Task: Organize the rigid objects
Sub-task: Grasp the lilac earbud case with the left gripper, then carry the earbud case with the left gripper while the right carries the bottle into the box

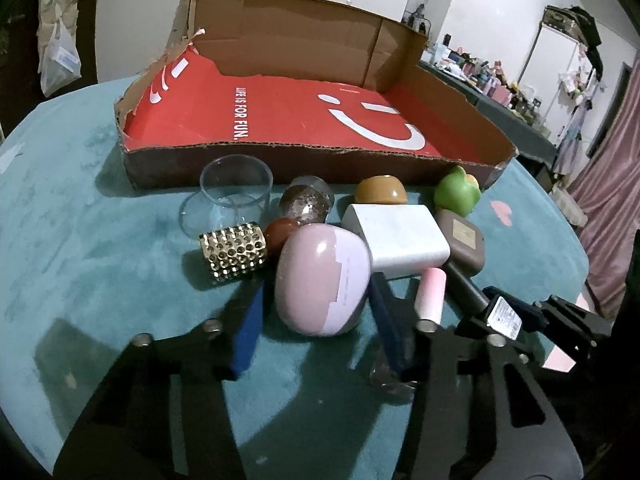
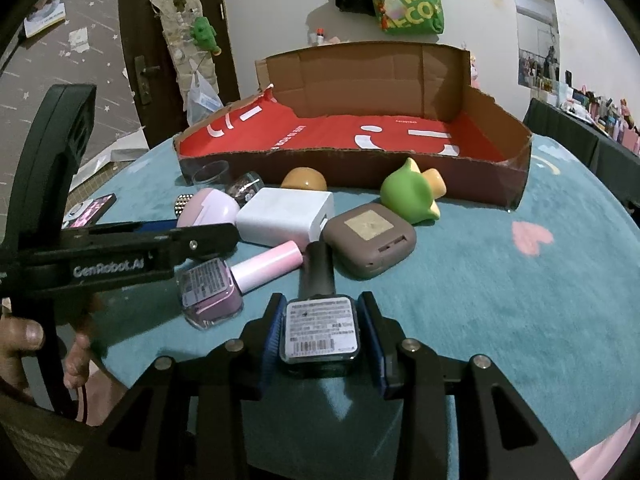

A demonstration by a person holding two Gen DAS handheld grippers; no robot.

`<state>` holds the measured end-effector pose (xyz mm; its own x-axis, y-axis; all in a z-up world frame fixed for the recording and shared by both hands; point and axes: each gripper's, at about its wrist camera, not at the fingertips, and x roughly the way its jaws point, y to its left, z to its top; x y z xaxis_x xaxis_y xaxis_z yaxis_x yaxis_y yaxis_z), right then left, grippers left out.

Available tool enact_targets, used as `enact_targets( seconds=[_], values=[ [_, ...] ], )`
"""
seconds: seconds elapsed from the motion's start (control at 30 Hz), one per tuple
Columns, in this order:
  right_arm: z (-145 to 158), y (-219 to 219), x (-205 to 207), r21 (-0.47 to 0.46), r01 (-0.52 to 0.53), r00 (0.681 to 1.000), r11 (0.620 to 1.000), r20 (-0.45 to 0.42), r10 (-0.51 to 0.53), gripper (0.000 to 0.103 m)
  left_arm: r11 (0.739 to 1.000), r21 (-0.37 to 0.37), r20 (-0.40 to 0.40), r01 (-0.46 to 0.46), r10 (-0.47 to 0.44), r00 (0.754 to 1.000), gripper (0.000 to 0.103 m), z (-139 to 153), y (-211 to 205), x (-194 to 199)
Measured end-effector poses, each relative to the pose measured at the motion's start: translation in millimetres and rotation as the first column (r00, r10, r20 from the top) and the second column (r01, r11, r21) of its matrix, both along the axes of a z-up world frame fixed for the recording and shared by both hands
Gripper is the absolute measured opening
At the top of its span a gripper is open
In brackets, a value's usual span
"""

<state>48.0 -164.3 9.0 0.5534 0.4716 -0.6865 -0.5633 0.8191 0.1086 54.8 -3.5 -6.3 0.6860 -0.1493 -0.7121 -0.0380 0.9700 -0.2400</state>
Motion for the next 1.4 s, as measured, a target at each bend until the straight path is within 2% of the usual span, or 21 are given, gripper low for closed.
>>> enact_targets(
  seconds=[0.17, 0.27, 0.47, 0.63, 0.9, 1.4],
  values=[
    [1.9, 3.4, -3.8, -0.027, -0.005, 1.0, 1.0, 0.026, 0.006, 0.037, 1.0, -0.022, 0.002, 0.013, -0.013, 1.0, 0.04, 1.4, 1.0, -1.8],
    [8.9, 1.5, -4.3, -0.001, -0.01, 1.0, 1.0, 0.03, 0.01, 0.037, 0.999, -0.043, 0.005, 0.022, -0.021, 1.0, 0.04, 3.8, 2.8, -6.1],
    [26.3, -3.6, 2.7, 0.087, -0.016, 1.0, 0.996, 0.005, 0.016, 0.037, 1.0, -0.017, 0.025, 0.019, -0.019, 1.0, 0.04, 12.7, 3.4, -16.1],
    [35.9, 1.8, 7.0, 0.118, -0.038, 0.999, 0.992, -0.003, 0.039, 0.037, 1.0, 0.001, 0.041, 0.025, -0.025, 0.999, 0.04, 23.2, 4.7, -16.1],
    [45.1, 13.8, 18.2, 0.139, -0.063, 0.998, 0.988, -0.017, 0.066, 0.037, 1.0, 0.015, 0.067, 0.025, -0.026, 0.997, 0.04, 39.8, 14.0, -8.1],
    [57.2, 16.2, 55.3, 0.164, -0.036, 0.999, 0.986, -0.021, 0.04, 0.037, 0.999, 0.041, 0.1, 0.019, -0.023, 0.995, 0.04, 58.3, 25.8, 23.9]
  ],
)
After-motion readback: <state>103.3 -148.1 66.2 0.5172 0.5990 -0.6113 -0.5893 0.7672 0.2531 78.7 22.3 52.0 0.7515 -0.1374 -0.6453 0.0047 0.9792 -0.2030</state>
